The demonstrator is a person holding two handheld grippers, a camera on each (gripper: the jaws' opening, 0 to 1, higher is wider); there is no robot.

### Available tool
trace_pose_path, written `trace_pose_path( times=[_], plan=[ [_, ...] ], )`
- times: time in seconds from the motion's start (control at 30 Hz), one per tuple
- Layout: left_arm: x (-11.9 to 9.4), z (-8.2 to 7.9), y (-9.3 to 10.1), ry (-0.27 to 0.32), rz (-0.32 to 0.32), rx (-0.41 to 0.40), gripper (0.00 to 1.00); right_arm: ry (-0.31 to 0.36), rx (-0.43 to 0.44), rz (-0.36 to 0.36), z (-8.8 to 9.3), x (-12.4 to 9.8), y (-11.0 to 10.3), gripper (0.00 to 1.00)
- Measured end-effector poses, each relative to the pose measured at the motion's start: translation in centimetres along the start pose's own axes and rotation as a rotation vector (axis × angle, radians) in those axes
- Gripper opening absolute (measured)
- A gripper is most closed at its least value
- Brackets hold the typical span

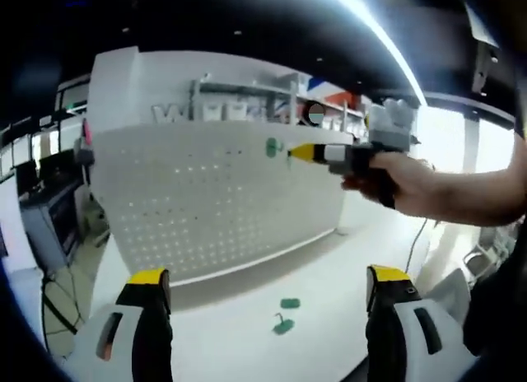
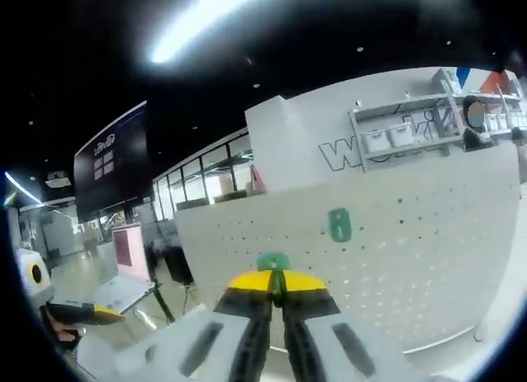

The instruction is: Insert the hook assembly into the mounting plate slot until the hook locks in place.

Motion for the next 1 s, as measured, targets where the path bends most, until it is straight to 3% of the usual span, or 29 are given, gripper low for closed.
trace_pose_path(
  times=[0.5, 1.0],
  plan=[
    [0.6, 1.0, 0.2, -0.029, 0.012, -0.034, 0.99, 0.043, 0.004, 0.123, -2.3, 1.8, 5.7, 0.01],
    [0.4, 1.8, -1.0, -0.047, -0.020, -0.064, 0.99, 0.073, 0.022, 0.187, -3.5, 3.5, 8.2, 0.01]
  ],
)
Point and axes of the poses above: the point that each gripper's makers call its tool centre point, and the gripper's own axes: x roughly forward along the fingers, y roughly to its right, z roughly out of its underside, the point moved 4 cm from there along -x, roughly backward along the fingers, and after that the axes turned 6 degrees about -y, right-handed, at the moved point
